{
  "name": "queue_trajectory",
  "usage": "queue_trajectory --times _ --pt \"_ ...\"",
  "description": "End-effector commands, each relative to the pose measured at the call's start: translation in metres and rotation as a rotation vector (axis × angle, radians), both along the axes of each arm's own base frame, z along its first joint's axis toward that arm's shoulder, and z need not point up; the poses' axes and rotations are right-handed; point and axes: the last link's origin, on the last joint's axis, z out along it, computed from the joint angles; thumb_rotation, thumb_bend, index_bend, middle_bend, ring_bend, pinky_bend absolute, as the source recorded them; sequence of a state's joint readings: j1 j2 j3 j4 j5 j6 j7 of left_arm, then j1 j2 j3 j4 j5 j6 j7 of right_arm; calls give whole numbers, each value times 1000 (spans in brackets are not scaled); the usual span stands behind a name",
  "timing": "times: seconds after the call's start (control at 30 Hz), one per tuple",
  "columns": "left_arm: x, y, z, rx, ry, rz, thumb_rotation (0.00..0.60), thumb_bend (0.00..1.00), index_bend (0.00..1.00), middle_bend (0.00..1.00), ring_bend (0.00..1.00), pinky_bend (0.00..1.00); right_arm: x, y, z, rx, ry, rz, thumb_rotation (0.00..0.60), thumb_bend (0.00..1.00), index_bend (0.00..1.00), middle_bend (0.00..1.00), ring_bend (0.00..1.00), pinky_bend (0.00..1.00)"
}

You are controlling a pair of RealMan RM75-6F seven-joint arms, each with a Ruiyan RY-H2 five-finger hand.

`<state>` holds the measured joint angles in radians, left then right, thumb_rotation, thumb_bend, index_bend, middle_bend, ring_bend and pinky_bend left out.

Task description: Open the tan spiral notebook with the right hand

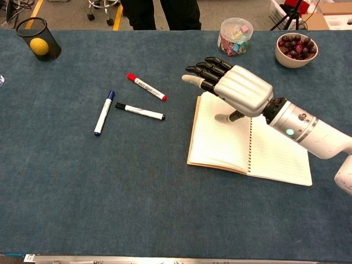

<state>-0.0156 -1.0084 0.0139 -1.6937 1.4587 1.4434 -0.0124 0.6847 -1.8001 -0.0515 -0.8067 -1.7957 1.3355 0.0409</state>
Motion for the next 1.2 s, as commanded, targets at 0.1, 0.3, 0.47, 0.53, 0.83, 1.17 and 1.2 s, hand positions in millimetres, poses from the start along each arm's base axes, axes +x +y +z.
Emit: queue_trajectory --times 0.1,0.3,0.47,0.53,0.83,1.17,1.2 --pt "0 2 -2 -5 -2 -1 600 484 98 80 23 57 -20 13 36 -20 -10 -10 600 139 6 35 0 21" --pt "1 4 -3 -7 -1 -7 600 484 98 80 25 57 -40 33 58 9 -30 -26 600 145 6 47 0 21" --pt "3 5 -4 -17 0 -11 600 484 98 80 26 57 -54 38 59 19 25 -38 600 146 7 65 0 21" --pt "4 5 -5 -21 -1 -16 600 484 98 80 26 57 -51 37 58 25 12 -52 600 146 7 66 0 21" --pt "4 4 0 -7 5 -5 600 484 98 80 28 57 -41 39 81 23 -74 -57 600 144 6 69 0 21" --pt "6 8 -4 -19 5 -14 600 484 97 80 29 57 -57 36 146 -159 -66 -101 600 143 7 79 0 20" --pt "6 8 -4 -21 5 -13 600 484 97 80 29 57 -60 37 150 -164 -64 -114 600 143 7 79 0 21"
